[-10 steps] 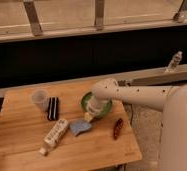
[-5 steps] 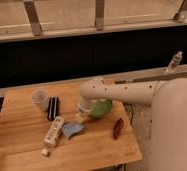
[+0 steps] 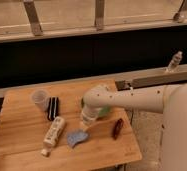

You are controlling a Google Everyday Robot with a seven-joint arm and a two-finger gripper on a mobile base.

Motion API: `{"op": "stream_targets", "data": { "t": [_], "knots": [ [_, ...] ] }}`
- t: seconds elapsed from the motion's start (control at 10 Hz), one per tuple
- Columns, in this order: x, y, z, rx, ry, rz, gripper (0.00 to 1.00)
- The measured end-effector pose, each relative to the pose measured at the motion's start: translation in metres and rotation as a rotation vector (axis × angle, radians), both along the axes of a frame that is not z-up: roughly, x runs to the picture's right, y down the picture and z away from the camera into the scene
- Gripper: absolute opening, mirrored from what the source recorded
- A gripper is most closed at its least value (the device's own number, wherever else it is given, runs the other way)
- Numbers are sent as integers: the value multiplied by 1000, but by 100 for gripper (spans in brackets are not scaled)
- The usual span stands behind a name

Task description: Wipe the white sponge on the table

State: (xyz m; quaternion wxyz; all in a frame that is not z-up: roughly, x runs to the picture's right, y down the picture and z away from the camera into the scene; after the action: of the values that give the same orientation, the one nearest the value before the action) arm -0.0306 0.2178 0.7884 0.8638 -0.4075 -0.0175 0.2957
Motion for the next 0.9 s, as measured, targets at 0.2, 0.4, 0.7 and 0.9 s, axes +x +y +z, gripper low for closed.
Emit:
{"op": "stream_targets", "data": {
  "t": [0.2,0.4,0.7,0.9],
  "knots": [
    [34,8,7,-24,62,37,0],
    [66,-6,19,-27,123,70,0],
    [63,-36,19,1,142,39,0],
    [29,-46,19,15,111,-2,0]
  ]
}}
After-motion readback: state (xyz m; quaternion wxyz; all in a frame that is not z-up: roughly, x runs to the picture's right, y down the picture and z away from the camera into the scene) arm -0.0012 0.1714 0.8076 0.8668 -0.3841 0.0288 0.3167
